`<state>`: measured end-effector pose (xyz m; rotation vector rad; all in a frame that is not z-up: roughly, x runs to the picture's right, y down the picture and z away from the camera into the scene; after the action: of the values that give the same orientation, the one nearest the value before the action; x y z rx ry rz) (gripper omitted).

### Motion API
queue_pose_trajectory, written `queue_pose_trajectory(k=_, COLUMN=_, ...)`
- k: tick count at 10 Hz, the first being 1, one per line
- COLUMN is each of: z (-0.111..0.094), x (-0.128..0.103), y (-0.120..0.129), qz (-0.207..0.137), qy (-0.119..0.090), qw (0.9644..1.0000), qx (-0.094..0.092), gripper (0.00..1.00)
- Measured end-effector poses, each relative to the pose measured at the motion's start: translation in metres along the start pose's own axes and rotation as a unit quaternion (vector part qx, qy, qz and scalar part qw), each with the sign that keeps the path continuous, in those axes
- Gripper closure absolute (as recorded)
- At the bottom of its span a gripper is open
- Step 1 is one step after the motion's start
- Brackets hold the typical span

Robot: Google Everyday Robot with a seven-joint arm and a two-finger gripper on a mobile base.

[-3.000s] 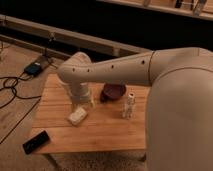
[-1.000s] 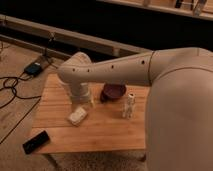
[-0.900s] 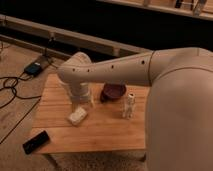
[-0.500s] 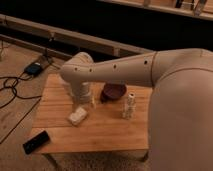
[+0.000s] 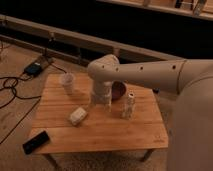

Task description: Knock the bottle over

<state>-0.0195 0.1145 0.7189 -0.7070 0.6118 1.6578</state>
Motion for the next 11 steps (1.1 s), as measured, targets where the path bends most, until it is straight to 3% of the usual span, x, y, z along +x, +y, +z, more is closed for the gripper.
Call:
queue_pose_trajectory(k=4, z=0.003, x=-0.029, y=-0.04, qz=0.031, qy=0.005, qw=0.9995, qx=0.003, gripper=0.35)
queue_pose_trajectory(k=11, z=-0.008, x=-0.043, y=-0.084, qz=0.058, qy=0.012, qw=0.9982, qx=0.013, gripper=0.35)
